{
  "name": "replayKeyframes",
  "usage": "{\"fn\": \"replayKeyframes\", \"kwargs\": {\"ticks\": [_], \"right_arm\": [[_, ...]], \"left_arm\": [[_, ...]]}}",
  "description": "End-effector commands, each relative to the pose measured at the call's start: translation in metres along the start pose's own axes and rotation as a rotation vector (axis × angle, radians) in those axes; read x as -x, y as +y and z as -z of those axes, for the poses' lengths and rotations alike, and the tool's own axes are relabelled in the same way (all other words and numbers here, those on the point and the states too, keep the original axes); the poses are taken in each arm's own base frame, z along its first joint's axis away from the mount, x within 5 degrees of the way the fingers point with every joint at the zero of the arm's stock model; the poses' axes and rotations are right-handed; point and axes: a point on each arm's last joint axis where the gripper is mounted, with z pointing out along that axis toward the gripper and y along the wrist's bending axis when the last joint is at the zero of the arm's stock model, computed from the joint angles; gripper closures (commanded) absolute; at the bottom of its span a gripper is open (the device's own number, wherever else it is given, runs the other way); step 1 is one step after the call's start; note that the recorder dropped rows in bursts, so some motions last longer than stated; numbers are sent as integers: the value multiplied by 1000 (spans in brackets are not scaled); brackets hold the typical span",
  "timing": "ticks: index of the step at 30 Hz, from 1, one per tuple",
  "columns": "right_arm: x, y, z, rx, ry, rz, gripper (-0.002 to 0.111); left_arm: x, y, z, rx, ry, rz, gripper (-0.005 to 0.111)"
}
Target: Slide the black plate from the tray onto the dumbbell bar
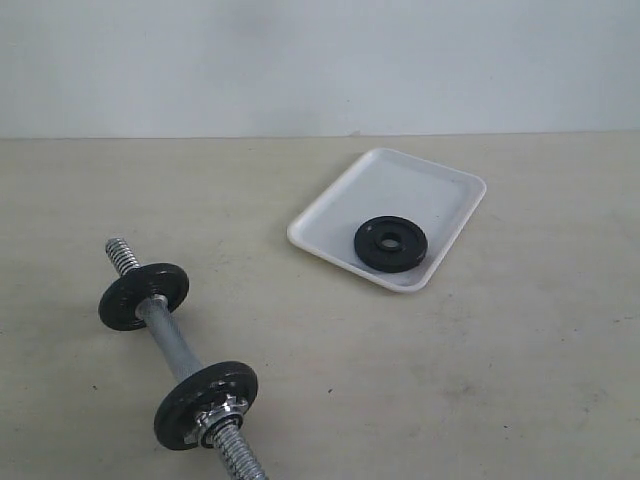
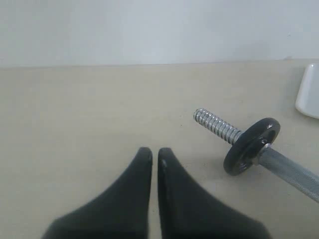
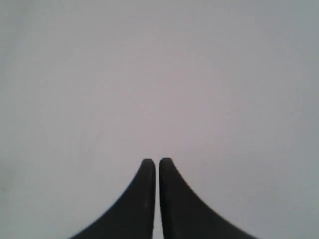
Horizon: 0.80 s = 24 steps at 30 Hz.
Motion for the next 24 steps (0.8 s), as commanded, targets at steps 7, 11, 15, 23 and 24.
{"fn": "replayKeyframes", "kwargs": {"ticks": [7, 11, 15, 23, 24], "right_arm": [[68, -8, -32, -89, 87, -157, 107], [61, -9, -31, -103, 166, -221, 107], [48, -7, -28, -117, 305, -327, 107], [47, -6, -28, -115, 323, -356, 107], [47, -6, -28, -115, 318, -356, 107]], "left_arm": [[1, 0, 0, 2, -6, 7, 102], [1, 0, 0, 2, -6, 7, 102], [11, -1, 1, -16, -121, 69, 102], [54, 8, 18, -91, -643, 552, 102], [57, 9, 21, -89, -693, 552, 102]]}}
